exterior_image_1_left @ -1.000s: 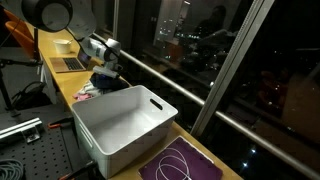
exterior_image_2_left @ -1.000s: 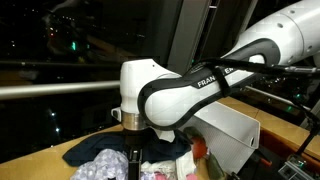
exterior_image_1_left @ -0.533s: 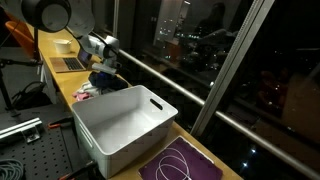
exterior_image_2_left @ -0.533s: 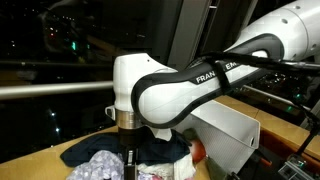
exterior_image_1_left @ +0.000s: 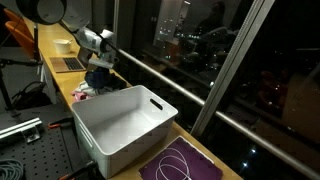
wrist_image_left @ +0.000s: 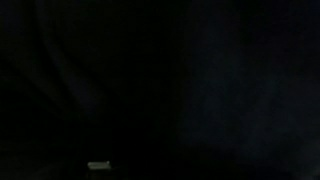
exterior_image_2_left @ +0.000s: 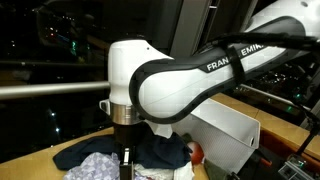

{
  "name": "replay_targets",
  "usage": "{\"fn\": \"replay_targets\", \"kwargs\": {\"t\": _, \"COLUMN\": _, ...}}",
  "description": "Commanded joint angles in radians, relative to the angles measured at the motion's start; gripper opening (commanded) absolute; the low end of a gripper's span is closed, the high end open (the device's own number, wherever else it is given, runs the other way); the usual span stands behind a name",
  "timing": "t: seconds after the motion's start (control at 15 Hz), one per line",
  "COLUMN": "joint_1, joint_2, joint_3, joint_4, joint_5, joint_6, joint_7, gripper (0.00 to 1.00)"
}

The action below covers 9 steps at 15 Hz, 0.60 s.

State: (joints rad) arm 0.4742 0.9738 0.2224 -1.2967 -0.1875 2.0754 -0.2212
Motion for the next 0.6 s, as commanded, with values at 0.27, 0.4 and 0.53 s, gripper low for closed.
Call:
{"fn": "replay_targets", "kwargs": {"t": 0.27, "joint_1": -0.006, "joint_2": -0.227, "joint_3": -0.011, "joint_4": -0.151, "joint_5": -0.015, "joint_6": 0.002, "joint_7": 0.039, "gripper": 0.00}}
{"fn": "replay_targets", "kwargs": {"t": 0.4, "joint_1": -0.015, "joint_2": -0.295, "joint_3": -0.020, "joint_4": -0.188, "joint_5": -0.015, "joint_6": 0.001, "joint_7": 0.044, "gripper": 0.00}}
{"fn": "replay_targets", "kwargs": {"t": 0.53, "joint_1": -0.031, "joint_2": -0.380, "joint_3": -0.031, "joint_4": -0.246, "joint_5": -0.016, "joint_6": 0.004, "joint_7": 0.047, "gripper": 0.00}}
